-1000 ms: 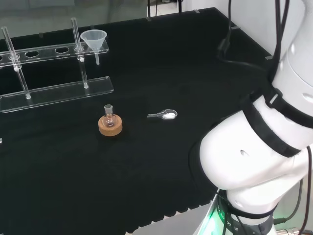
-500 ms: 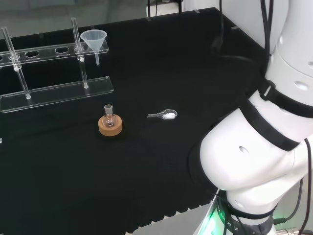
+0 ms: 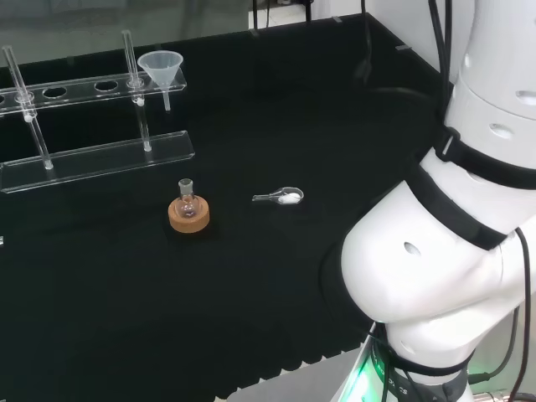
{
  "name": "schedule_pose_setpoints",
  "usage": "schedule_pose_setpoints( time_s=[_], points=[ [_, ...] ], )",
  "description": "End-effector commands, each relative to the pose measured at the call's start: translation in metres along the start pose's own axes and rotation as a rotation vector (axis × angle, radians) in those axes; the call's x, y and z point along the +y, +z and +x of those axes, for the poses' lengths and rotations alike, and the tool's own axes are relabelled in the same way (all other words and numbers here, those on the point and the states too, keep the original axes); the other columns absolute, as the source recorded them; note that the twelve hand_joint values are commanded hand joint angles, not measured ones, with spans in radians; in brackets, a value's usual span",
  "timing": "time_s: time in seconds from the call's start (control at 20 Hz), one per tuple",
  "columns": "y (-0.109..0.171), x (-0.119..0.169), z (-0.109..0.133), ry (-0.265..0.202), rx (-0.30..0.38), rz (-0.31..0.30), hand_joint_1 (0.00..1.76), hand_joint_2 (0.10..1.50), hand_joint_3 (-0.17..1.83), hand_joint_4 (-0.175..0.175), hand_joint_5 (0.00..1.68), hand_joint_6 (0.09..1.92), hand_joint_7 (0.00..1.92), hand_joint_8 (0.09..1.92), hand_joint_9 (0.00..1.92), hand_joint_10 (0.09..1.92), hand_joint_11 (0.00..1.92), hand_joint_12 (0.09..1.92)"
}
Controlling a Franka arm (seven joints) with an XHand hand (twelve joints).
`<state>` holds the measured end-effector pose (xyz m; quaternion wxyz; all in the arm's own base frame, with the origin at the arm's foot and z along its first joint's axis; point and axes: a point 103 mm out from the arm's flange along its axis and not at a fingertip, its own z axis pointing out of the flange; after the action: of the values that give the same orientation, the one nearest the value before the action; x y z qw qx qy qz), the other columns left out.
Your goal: Pick up the funnel from the transparent funnel stand.
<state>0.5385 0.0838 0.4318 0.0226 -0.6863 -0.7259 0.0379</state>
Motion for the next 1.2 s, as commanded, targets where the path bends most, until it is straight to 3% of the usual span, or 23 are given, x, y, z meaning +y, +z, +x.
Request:
schedule_pose_setpoints(
  time_s=[0.05, 0.35, 0.75, 1.05, 1.2],
  points=[
    [0.023, 0.022, 0.019, -0.036, -0.024, 0.044, 0.37, 0.66, 0.00, 0.016, 0.00, 0.09, 0.03, 0.09, 0.00, 0.09, 0.00, 0.59],
    [0.033, 0.035, 0.025, -0.049, -0.031, 0.059, 0.38, 0.66, 0.00, 0.015, 0.00, 0.09, 0.03, 0.09, 0.00, 0.09, 0.00, 0.59],
    [0.065, 0.052, 0.041, -0.026, -0.039, 0.104, 0.38, 0.66, 0.00, 0.013, 0.00, 0.09, 0.03, 0.09, 0.00, 0.09, 0.00, 0.60],
    [0.089, 0.063, 0.042, -0.012, -0.048, 0.119, 0.39, 0.67, 0.00, 0.013, 0.00, 0.09, 0.05, 0.09, 0.00, 0.09, 0.00, 0.60],
    [0.096, 0.068, 0.037, -0.019, -0.019, 0.124, 0.39, 0.67, 0.00, 0.011, 0.00, 0.09, 0.05, 0.09, 0.00, 0.09, 0.00, 0.60]
  ],
)
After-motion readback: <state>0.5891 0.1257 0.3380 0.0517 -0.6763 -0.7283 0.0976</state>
